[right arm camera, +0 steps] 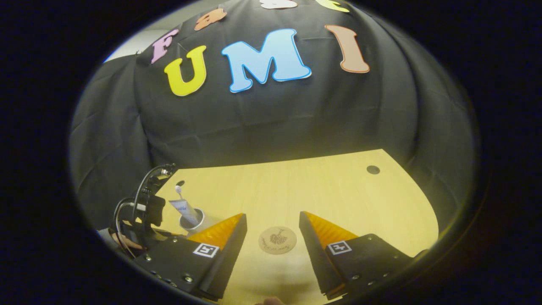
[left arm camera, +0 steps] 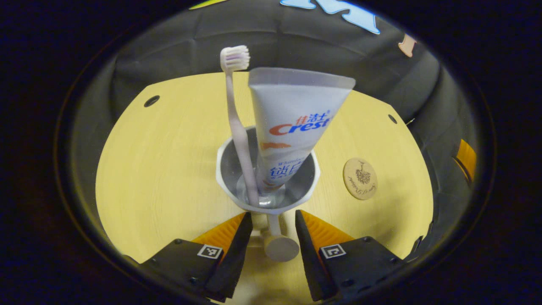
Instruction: Put the toothbrush and toothpaste on the desktop into the cup, then pick up the cup and place it on the coaster on the desktop.
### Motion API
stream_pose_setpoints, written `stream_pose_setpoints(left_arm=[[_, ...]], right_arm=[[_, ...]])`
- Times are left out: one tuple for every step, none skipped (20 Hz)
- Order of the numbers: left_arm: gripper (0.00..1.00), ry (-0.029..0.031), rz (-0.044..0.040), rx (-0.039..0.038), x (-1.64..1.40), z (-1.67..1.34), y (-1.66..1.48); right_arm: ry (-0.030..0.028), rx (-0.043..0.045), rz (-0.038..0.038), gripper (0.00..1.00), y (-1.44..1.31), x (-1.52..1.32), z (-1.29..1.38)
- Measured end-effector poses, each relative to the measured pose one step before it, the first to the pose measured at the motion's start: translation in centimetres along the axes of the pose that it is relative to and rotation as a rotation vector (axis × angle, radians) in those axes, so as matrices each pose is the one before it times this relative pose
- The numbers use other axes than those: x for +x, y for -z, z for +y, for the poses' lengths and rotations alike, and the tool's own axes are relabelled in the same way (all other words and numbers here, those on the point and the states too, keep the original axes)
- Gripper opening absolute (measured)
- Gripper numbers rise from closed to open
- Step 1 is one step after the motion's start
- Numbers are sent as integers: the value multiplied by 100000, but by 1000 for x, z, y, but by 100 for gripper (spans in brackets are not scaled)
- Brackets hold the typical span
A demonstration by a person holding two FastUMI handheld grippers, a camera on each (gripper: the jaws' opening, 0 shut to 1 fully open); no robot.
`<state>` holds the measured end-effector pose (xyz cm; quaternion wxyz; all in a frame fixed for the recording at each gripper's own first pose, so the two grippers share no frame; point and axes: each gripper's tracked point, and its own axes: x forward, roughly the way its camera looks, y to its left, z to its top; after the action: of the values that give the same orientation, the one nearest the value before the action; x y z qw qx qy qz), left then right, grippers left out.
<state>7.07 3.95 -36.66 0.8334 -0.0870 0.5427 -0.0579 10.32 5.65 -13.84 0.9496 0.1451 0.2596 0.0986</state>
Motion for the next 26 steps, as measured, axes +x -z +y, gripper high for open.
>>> stream_pose_setpoints(left_arm=[[70,-216,796,-1956,266,108,72],[65,-83,503,-1705,228,36,163],[60,-436,360,-1182,149,171,60],[58,-106,202,-681,-1,66,96],[56,-635,-39,-426,18,63,-48],[50,-466,-34,24,111,30,-6],[55,-627,-125,488,113,27,-65],[55,51,211,886,66,-91,17],[55,-2543,-148,1638,-61,577,-48],[49,-1542,-855,2289,37,356,-476],[43,-1396,439,1780,-112,110,113],[43,-1024,-650,1811,168,-82,-192],[35,-1541,-163,2734,16,129,200],[35,-1069,-1834,1637,33,79,-359],[39,-454,-864,651,62,-190,149],[39,352,-1285,830,149,-137,-234],[34,258,-817,516,-172,0,52],[34,1019,-477,-474,-124,-177,3],[34,602,-312,-468,-120,-239,1],[34,23,-67,204,-116,-114,0],[34,49,-333,438,-105,-72,-52],[34,194,-338,25,-221,-175,-44],[34,736,-534,62,-179,-306,-40],[33,354,-751,475,-274,-301,-152],[34,142,-551,1145,-282,-308,-178],[33,68,-754,1322,-240,-412,-333]], right_arm=[[31,193,735,78,178,36,-112],[229,-66,419,78,143,-49,-136],[317,-226,242,75,69,-13,-170],[324,-208,226,78,80,-33,-154],[188,-15,192,78,25,7,-104],[40,206,411,78,123,31,-98],[-126,337,495,78,120,55,27],[-139,390,506,78,166,39,-73],[-210,383,552,78,134,72,56],[-165,302,606,78,193,64,-1],[-99,143,471,77,121,6,6],[-88,-21,471,78,133,73,-25],[52,-106,385,78,70,42,-50],[82,-99,300,78,177,-76,-7],[165,46,463,78,88,-21,-150],[79,165,312,78,176,-37,-102],[335,257,57,78,7,-25,-156],[372,269,130,78,6,-2,-183],[350,350,-121,78,-75,-30,-236],[343,448,-159,78,64,-133,-166],[294,537,-235,78,-61,-74,-183],[138,541,-260,78,-101,-11,-177],[154,363,-209,78,-107,-67,-158],[231,233,-147,78,19,-97,-127],[166,196,-262,78,-29,-127,-150],[102,169,-203,78,18,-148,-87]])
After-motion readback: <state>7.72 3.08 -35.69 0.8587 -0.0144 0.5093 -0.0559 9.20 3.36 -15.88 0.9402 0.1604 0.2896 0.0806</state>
